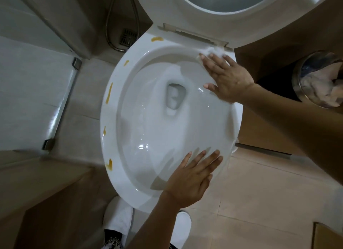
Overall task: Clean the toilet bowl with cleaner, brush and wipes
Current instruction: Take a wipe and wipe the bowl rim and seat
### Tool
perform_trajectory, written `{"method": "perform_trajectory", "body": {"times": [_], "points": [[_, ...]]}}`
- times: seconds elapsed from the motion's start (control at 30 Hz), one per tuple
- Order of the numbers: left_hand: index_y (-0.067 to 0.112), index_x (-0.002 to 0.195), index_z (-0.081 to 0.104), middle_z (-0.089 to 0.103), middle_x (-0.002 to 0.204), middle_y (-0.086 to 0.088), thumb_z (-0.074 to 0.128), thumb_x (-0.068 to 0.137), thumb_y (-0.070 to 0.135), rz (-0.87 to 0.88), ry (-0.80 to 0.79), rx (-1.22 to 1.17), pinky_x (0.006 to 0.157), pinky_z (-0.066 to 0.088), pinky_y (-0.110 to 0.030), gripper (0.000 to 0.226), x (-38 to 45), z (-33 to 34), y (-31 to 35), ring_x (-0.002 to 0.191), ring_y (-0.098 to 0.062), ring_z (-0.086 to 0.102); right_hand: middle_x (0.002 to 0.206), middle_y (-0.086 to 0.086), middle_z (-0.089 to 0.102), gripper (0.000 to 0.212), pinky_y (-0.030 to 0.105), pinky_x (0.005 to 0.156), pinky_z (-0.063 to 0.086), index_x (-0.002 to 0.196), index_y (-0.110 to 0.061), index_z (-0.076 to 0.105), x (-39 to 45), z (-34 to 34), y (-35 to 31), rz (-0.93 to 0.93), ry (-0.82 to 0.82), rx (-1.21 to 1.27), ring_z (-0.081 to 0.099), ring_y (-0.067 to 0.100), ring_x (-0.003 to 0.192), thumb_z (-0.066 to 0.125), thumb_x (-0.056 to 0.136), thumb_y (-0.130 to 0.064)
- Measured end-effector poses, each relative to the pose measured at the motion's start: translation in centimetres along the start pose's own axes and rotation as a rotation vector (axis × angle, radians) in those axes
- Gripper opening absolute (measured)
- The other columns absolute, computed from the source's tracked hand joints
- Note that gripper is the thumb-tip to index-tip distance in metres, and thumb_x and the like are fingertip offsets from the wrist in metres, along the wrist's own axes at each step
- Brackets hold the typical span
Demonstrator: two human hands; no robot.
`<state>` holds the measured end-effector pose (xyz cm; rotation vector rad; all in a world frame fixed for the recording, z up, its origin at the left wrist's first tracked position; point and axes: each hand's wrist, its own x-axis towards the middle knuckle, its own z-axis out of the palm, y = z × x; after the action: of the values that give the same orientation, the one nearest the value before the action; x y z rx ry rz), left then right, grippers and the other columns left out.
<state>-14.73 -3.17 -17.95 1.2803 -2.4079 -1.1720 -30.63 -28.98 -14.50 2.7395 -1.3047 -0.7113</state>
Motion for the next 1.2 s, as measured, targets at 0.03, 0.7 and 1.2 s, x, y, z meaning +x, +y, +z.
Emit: {"method": "perform_trajectory", "body": {"times": [0.03, 0.7, 1.2], "points": [[0.032, 0.152, 0.005, 0.0, 0.159, 0.015, 0.022, 0.102, 0.033, -0.003, 0.003, 0.0, 0.118, 0.005, -0.044, 0.053, 0.0, 0.0, 0.0, 0.147, -0.01, 0.002, 0.159, -0.001, -0.019, 0.077, 0.037, 0.121, 0.001, 0.153, -0.008, -0.01, -0.9, 0.5, -0.3, 0.024, 0.001, 0.084, -0.01, 0.018, 0.148, 0.001, 0.095, -0.059], [0.035, 0.152, 0.003, 0.0, 0.159, 0.016, 0.018, 0.101, 0.034, -0.026, -0.041, 0.024, 0.119, 0.006, -0.041, 0.053, -0.1, -0.1, 0.1, 0.146, -0.005, -0.003, 0.161, 0.006, -0.013, 0.069, 0.032, 0.118, -0.006, 0.153, -0.011, -0.005, -4.2, 2.0, -2.2, 0.396, 0.079, 0.603, -0.012, 0.017, 0.148, 0.015, 0.101, -0.051], [0.032, 0.152, 0.005, 0.001, 0.159, 0.014, 0.017, 0.101, 0.034, -0.017, 0.005, 0.105, 0.118, 0.006, -0.038, 0.053, -0.2, 0.1, 0.0, 0.146, -0.009, 0.005, 0.159, 0.005, 0.019, 0.063, 0.034, 0.117, 0.007, 0.148, -0.01, 0.034, -10.7, 2.4, -2.2, 0.055, -0.006, 0.36, 0.016, 0.024, 0.147, 0.011, 0.096, -0.037]]}}
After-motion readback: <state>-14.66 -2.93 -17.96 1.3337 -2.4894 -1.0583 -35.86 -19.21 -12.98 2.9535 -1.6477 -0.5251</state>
